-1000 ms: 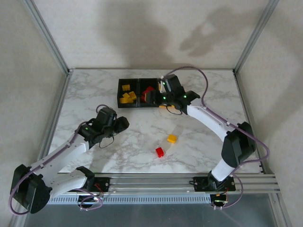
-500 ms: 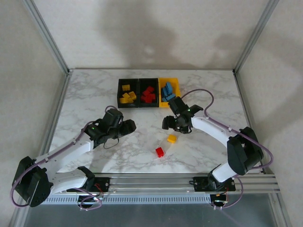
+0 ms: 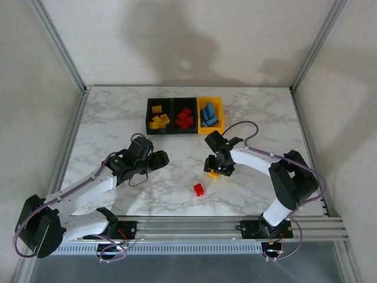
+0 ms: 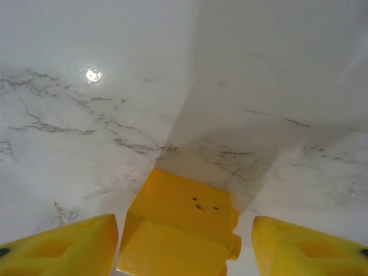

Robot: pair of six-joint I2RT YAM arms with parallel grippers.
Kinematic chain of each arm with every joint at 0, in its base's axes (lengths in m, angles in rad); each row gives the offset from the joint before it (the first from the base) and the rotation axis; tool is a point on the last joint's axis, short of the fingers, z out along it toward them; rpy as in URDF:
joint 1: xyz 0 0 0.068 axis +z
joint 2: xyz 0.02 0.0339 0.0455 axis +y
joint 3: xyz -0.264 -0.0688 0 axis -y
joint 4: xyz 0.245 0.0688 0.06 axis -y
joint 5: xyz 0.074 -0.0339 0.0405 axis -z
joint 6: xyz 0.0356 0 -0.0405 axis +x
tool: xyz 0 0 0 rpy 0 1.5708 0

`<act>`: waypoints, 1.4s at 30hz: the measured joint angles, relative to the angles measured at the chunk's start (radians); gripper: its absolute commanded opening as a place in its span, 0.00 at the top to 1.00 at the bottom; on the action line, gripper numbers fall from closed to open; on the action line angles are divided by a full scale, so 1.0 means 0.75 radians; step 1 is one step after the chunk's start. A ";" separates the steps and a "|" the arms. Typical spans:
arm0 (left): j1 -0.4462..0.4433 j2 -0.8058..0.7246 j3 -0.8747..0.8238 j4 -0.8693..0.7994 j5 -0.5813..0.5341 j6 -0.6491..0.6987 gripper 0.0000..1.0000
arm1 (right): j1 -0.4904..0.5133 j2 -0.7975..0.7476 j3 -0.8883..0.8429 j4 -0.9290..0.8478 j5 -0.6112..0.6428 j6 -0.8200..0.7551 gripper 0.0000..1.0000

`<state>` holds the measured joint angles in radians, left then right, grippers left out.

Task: Sort the legos into containers by color
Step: Pick up the lego from the center of the table, then place the lego in the container.

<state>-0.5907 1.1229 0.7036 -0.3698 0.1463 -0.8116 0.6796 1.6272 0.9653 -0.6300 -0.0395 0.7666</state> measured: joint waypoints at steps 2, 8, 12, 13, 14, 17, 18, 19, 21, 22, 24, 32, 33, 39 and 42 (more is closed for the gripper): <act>0.000 0.000 -0.002 0.000 0.000 -0.001 0.33 | 0.000 0.001 -0.001 0.009 -0.008 0.006 0.56; 0.000 -0.001 -0.012 0.007 -0.006 -0.003 0.33 | 0.000 0.001 0.021 0.004 -0.007 -0.001 0.68; 0.001 -0.024 -0.017 0.008 -0.030 -0.022 0.32 | 0.000 0.002 0.114 -0.023 -0.003 -0.022 0.68; 0.008 -0.037 -0.017 0.008 -0.038 -0.032 0.33 | 0.000 0.004 0.158 -0.029 -0.001 -0.032 0.68; 0.019 -0.049 -0.017 0.007 -0.045 -0.038 0.33 | 0.000 0.007 0.205 -0.031 0.004 -0.041 0.68; 0.093 -0.080 -0.017 -0.001 -0.060 -0.060 0.33 | 0.000 0.042 0.386 -0.021 0.019 -0.083 0.68; 0.123 -0.089 -0.017 -0.003 -0.065 -0.067 0.33 | 0.000 0.062 0.451 -0.015 0.019 -0.098 0.68; 0.152 -0.097 -0.018 -0.003 -0.071 -0.075 0.33 | 0.000 0.089 0.521 -0.007 0.018 -0.114 0.67; 0.203 -0.111 -0.018 -0.003 -0.081 -0.089 0.33 | 0.000 0.149 0.644 0.020 0.015 -0.145 0.67; 0.221 -0.114 -0.018 -0.003 -0.085 -0.097 0.33 | 0.000 0.190 0.713 0.035 0.012 -0.161 0.67; 0.242 -0.115 -0.018 -0.003 -0.086 -0.104 0.33 | 0.000 0.268 0.831 0.060 -0.007 -0.186 0.67; 0.270 -0.115 -0.015 -0.013 -0.092 -0.122 0.33 | 0.002 0.607 1.259 0.131 -0.090 -0.248 0.66; 0.271 -0.115 -0.015 -0.014 -0.092 -0.123 0.33 | 0.002 0.646 1.309 0.133 -0.097 -0.252 0.66; 0.290 -0.155 -0.013 -0.049 -0.106 -0.133 0.33 | 0.002 0.893 1.624 0.159 -0.170 -0.261 0.66; 0.298 -0.176 -0.013 -0.064 -0.112 -0.137 0.33 | 0.002 0.998 1.753 0.169 -0.207 -0.260 0.65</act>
<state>-0.3672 0.9909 0.6937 -0.4175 0.0620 -0.9142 0.6807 2.3756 2.2799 -0.5030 -0.1944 0.5716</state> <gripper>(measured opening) 0.673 0.398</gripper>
